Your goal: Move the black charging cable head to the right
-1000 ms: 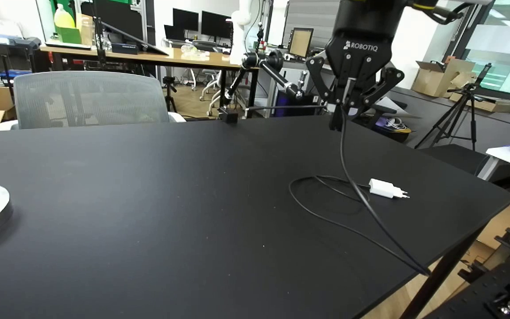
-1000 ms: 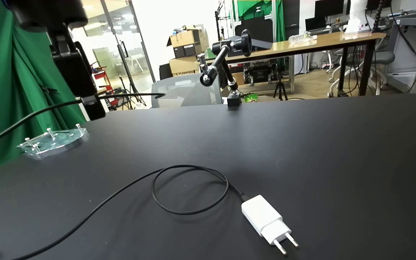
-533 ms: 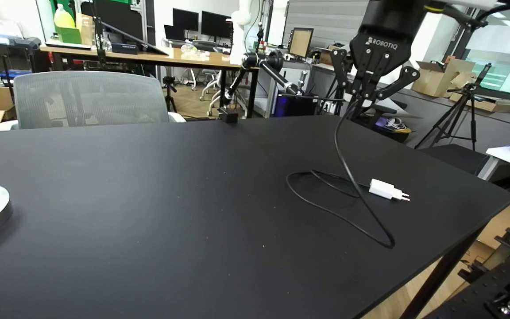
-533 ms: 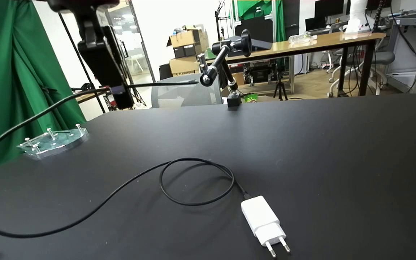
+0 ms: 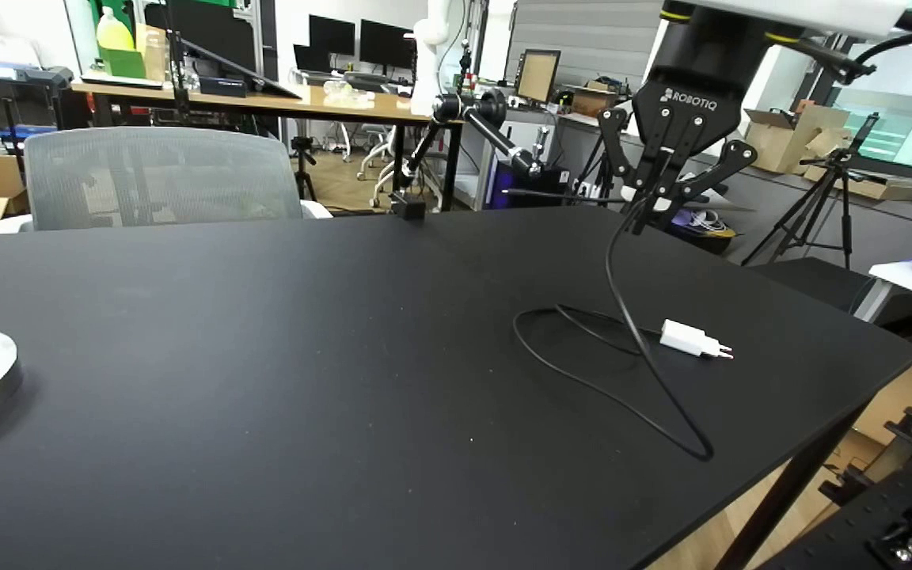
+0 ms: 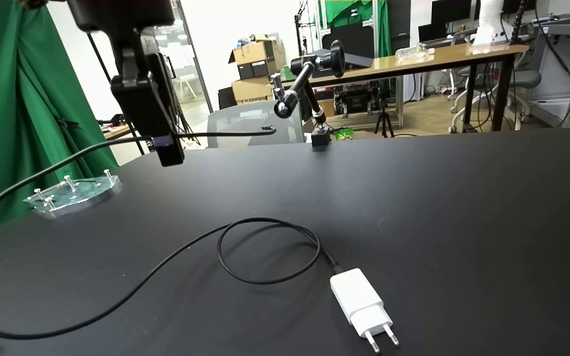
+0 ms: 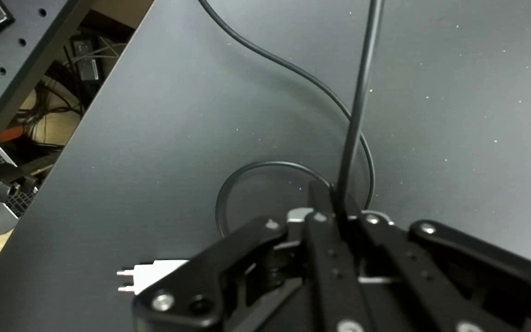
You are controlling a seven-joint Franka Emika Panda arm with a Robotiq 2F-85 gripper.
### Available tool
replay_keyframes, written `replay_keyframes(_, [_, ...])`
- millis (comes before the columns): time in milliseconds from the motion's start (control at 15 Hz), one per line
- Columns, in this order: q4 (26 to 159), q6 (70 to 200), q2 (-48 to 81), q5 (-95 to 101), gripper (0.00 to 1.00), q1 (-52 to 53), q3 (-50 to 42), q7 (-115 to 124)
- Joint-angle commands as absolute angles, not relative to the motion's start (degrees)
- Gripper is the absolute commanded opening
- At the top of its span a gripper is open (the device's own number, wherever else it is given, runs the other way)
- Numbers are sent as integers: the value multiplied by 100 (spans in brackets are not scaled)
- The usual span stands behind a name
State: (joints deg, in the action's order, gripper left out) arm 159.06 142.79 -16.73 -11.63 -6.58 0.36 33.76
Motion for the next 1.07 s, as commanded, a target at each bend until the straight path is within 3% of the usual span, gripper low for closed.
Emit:
replay_keyframes(0, [15899, 14257, -1664, -1179, 6, -670, 42, 3354])
replay_keyframes(133, [15899, 14250, -1660, -1197, 6, -669, 39, 3338])
replay_keyframes(200, [15861, 14253, -1611, -1165, 2, -681, 76, 3431])
replay_keyframes(600, [15901, 14655, -1272, -733, 2, -1087, 52, 4132])
replay_keyframes(1000, [15904, 15738, -655, -483, 2, -1594, -294, 4876])
